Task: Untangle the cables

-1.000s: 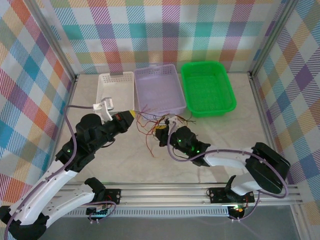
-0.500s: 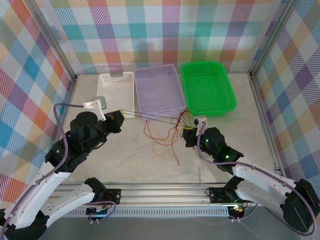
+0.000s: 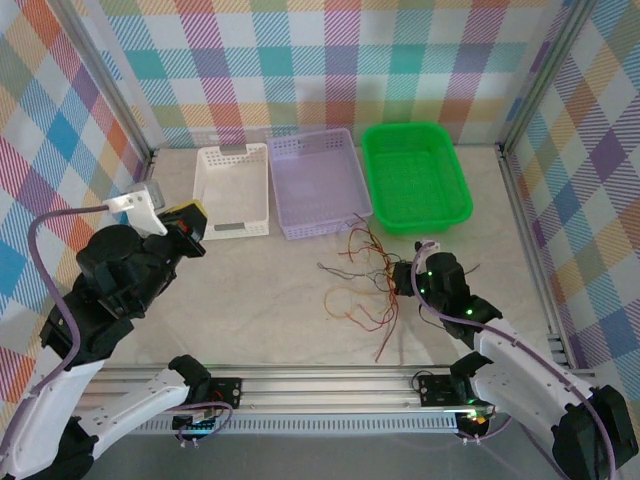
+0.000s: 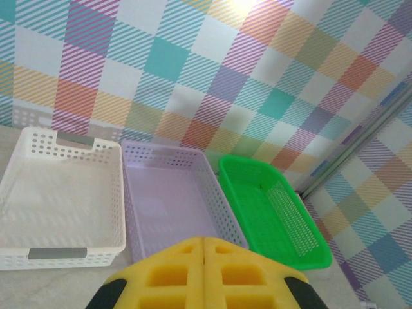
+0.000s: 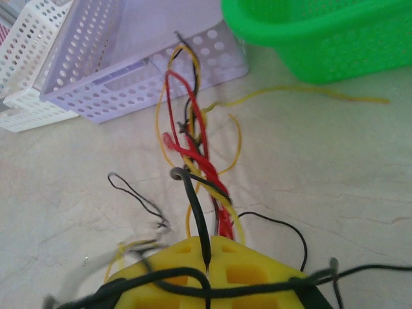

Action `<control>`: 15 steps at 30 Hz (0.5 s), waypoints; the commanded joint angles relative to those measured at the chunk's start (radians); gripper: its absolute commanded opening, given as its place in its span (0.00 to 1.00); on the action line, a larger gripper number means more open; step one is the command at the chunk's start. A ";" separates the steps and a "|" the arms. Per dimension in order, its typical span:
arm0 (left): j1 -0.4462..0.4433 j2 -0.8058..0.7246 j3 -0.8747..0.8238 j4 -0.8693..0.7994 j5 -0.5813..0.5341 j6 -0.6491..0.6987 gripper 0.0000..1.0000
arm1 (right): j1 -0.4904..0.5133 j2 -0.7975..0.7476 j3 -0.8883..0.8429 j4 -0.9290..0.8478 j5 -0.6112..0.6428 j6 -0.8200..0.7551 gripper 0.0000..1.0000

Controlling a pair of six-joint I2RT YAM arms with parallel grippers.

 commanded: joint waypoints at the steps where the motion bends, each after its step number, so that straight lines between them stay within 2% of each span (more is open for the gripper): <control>1: 0.005 0.039 -0.028 0.019 0.036 -0.013 0.00 | -0.006 0.014 0.022 0.019 -0.052 0.005 0.00; 5: 0.006 0.093 -0.087 0.079 0.212 -0.055 0.00 | -0.008 0.031 0.055 0.064 -0.186 -0.008 0.00; 9: 0.005 0.173 -0.192 0.213 0.463 -0.117 0.00 | -0.008 0.035 0.114 0.100 -0.355 -0.006 0.00; 12: 0.002 0.227 -0.278 0.348 0.625 -0.159 0.10 | -0.009 0.053 0.171 0.093 -0.462 -0.005 0.00; 15: -0.019 0.270 -0.348 0.479 0.723 -0.194 0.19 | -0.009 0.096 0.239 0.067 -0.542 0.012 0.00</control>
